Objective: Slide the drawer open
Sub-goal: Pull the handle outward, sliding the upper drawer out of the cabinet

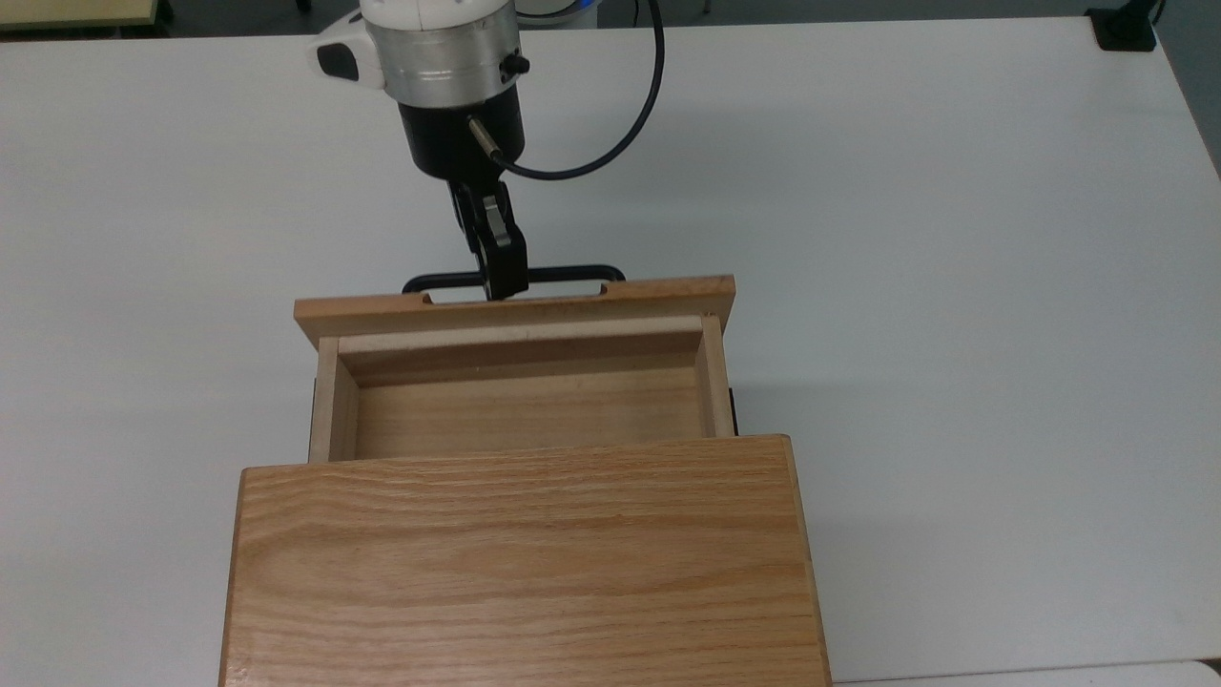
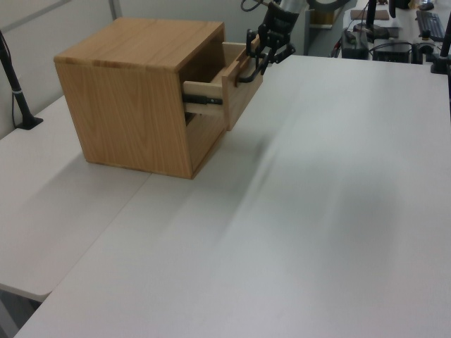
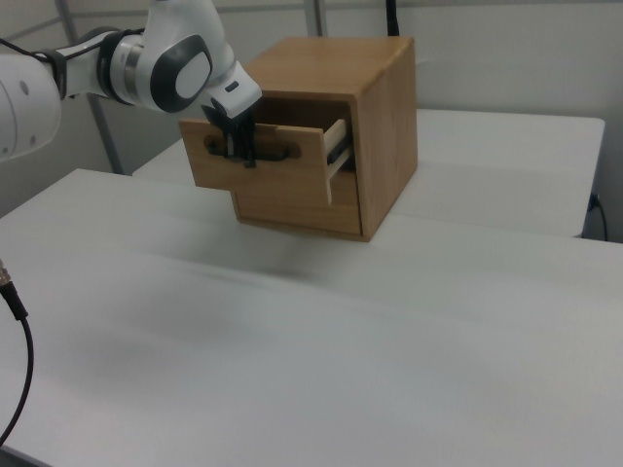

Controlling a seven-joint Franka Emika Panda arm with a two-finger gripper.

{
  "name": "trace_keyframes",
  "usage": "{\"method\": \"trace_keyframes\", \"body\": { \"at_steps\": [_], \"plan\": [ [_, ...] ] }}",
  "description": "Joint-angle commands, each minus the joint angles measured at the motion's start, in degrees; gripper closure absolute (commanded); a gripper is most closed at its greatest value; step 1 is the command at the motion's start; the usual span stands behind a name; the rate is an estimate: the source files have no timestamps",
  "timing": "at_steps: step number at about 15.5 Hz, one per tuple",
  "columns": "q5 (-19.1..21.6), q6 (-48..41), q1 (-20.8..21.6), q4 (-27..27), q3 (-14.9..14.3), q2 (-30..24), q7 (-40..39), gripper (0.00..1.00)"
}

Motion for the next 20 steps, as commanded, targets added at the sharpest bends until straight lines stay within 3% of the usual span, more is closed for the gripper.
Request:
{"method": "trace_keyframes", "body": {
  "at_steps": [1, 15, 17, 18, 19, 20],
  "plan": [
    [0.3, -6.9, 0.8, -3.4, 0.8, -4.1, -5.8, 0.99],
    [-0.1, -21.1, 0.1, -3.5, 0.8, -7.1, -12.6, 0.97],
    [-0.1, -23.1, -0.2, -3.5, 0.8, -7.8, -13.9, 0.93],
    [-0.1, -23.1, -0.2, -3.5, 0.8, -7.8, -13.8, 0.7],
    [-0.1, -23.1, -0.5, -3.5, 0.8, -7.8, -13.8, 0.3],
    [-0.1, -23.1, -0.8, -3.6, 0.8, -7.8, -13.9, 0.07]
  ]
}}
